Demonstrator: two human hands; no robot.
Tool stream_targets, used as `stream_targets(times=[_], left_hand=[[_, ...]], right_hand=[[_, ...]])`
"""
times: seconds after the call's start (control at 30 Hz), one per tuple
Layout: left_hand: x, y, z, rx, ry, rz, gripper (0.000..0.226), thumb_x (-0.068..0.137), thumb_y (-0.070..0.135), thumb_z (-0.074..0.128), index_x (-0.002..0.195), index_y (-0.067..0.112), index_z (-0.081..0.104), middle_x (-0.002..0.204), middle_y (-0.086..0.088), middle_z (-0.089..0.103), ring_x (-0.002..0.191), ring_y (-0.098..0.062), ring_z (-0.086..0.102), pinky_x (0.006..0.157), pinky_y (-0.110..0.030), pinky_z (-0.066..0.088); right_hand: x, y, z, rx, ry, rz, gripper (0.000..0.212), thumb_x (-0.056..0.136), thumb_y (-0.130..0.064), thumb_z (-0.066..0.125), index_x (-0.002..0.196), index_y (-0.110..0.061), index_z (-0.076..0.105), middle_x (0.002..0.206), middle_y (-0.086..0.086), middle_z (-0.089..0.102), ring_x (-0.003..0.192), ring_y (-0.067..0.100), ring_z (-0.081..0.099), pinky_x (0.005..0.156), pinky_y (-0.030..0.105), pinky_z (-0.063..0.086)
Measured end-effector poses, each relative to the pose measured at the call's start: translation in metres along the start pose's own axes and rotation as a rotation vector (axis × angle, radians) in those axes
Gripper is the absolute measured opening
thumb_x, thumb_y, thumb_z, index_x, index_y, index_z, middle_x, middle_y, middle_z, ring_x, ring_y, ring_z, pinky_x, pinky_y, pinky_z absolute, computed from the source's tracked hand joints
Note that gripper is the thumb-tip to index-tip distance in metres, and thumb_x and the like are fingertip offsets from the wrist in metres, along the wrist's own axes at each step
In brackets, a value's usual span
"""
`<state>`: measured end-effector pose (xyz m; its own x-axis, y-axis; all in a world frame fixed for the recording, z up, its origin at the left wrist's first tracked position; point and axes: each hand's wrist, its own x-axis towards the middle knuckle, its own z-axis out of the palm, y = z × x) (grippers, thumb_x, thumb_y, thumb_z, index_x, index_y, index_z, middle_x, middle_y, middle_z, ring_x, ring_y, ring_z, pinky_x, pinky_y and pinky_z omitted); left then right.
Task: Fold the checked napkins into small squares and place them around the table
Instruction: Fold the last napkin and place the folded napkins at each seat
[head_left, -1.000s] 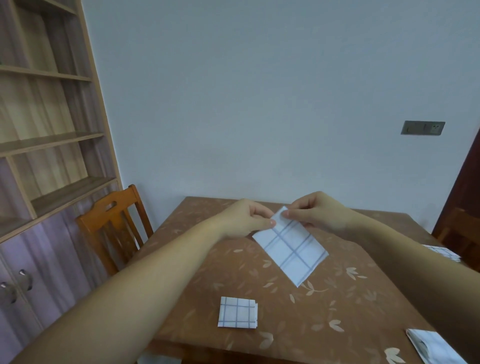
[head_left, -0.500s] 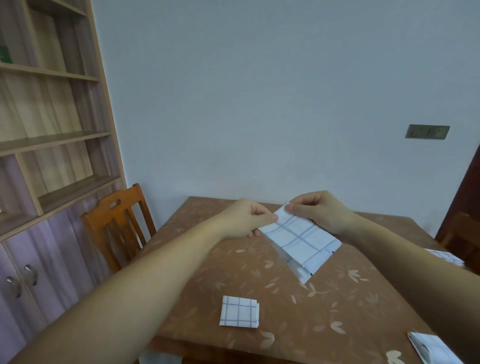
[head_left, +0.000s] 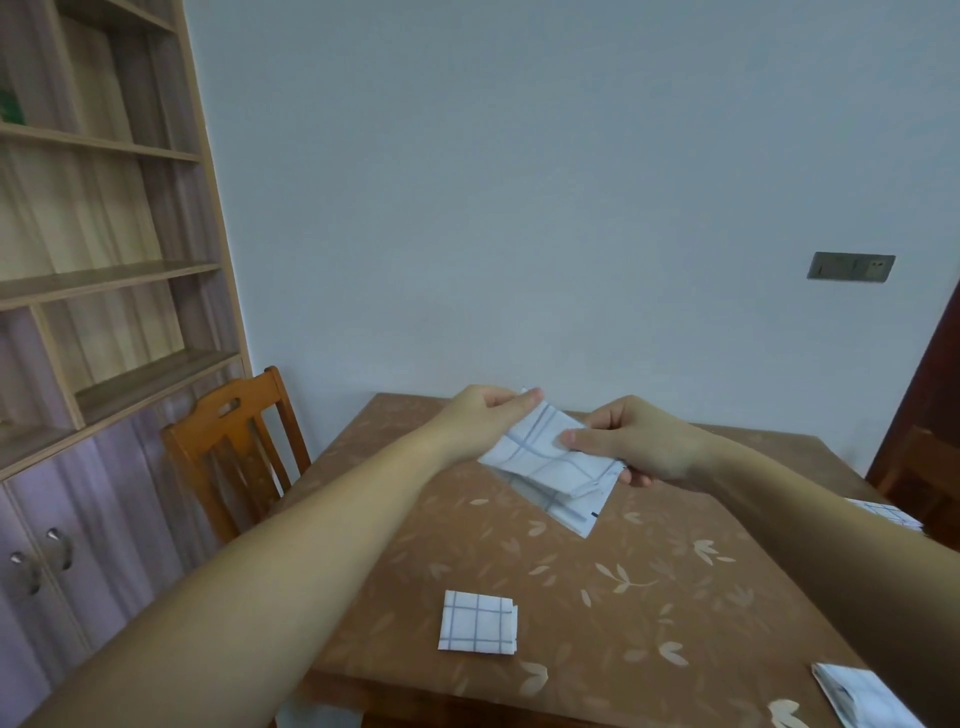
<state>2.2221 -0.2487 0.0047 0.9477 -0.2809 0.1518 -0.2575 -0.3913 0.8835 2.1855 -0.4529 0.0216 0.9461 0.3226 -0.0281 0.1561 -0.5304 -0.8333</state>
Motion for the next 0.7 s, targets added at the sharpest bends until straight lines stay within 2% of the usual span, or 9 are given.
stream_targets(times=[0.13,0.2,0.27,0.33,0.4,0.43,0.47,0.57,0.7], left_hand=[[0.002,0.002,0.006,-0.049,0.105,0.084,0.03,0.094,0.033,0.062,0.076,0.011,0.067,0.07,-0.003,0.06,0.062,-0.012,0.054,0.061,-0.026,0.04],[0.0,0.0,-0.001,-0.03,0.195,0.104,0.031,0.095,0.031,0.06,0.076,0.009,0.067,0.063,-0.002,0.057,0.048,-0.002,0.05,0.053,-0.019,0.039],[-0.001,-0.003,-0.006,0.0,0.276,0.118,0.036,0.097,0.032,0.057,0.08,0.002,0.068,0.063,-0.005,0.054,0.041,-0.002,0.043,0.043,-0.011,0.032],[0.002,-0.005,-0.005,-0.041,0.316,0.152,0.042,0.097,0.034,0.057,0.079,-0.003,0.063,0.064,-0.009,0.047,0.048,-0.011,0.04,0.045,-0.019,0.032],[0.009,-0.009,0.001,-0.097,0.385,0.207,0.047,0.095,0.035,0.058,0.072,-0.006,0.053,0.061,-0.009,0.039,0.053,-0.015,0.036,0.052,-0.028,0.029],[0.012,-0.012,0.003,-0.105,0.425,0.223,0.048,0.095,0.034,0.059,0.068,-0.005,0.049,0.059,-0.007,0.036,0.053,-0.015,0.034,0.053,-0.029,0.027],[0.015,-0.016,0.004,-0.102,0.461,0.239,0.048,0.095,0.032,0.059,0.065,-0.003,0.045,0.057,-0.005,0.034,0.052,-0.015,0.032,0.052,-0.03,0.025],[0.015,-0.03,-0.001,-0.056,0.521,0.259,0.048,0.095,0.029,0.059,0.058,0.01,0.035,0.054,0.0,0.028,0.05,-0.011,0.027,0.05,-0.031,0.021],[0.007,-0.053,-0.001,-0.023,0.542,0.248,0.051,0.097,0.027,0.057,0.057,0.021,0.024,0.054,0.005,0.021,0.048,-0.007,0.021,0.048,-0.026,0.017]], right_hand=[[0.001,0.0,0.002,0.001,0.062,-0.021,0.045,0.092,-0.029,0.065,0.049,-0.018,0.057,0.043,0.003,0.043,0.04,0.017,0.034,0.043,0.023,0.027],[-0.002,0.003,-0.001,0.017,0.087,-0.024,0.049,0.092,-0.026,0.067,0.045,-0.018,0.052,0.043,0.001,0.044,0.04,0.015,0.035,0.045,0.023,0.03],[-0.003,0.006,-0.001,0.129,0.142,-0.056,0.047,0.088,-0.027,0.07,0.046,-0.02,0.051,0.048,0.0,0.045,0.043,0.017,0.041,0.048,0.025,0.033],[-0.002,0.006,0.007,0.342,0.128,-0.036,0.029,0.087,-0.04,0.065,0.067,-0.019,0.068,0.067,0.002,0.065,0.062,0.018,0.065,0.058,0.024,0.047],[0.003,0.006,0.022,0.527,0.047,0.047,0.036,0.089,-0.047,0.062,0.107,-0.018,0.071,0.101,0.006,0.075,0.093,0.022,0.072,0.073,0.03,0.056],[0.007,0.008,0.03,0.549,0.027,0.066,0.04,0.088,-0.043,0.065,0.116,-0.015,0.068,0.104,0.008,0.075,0.095,0.024,0.072,0.073,0.032,0.057],[0.009,0.008,0.039,0.544,0.024,0.07,0.036,0.088,-0.034,0.068,0.115,-0.009,0.066,0.097,0.009,0.075,0.085,0.022,0.073,0.069,0.03,0.057],[0.011,0.008,0.052,0.473,0.098,0.091,0.009,0.091,-0.011,0.066,0.085,-0.003,0.067,0.067,0.007,0.068,0.048,0.01,0.061,0.05,0.02,0.051],[0.008,0.017,0.063,0.433,0.148,0.108,0.026,0.093,-0.012,0.064,0.068,-0.006,0.062,0.055,0.004,0.059,0.041,0.01,0.05,0.046,0.02,0.045]])
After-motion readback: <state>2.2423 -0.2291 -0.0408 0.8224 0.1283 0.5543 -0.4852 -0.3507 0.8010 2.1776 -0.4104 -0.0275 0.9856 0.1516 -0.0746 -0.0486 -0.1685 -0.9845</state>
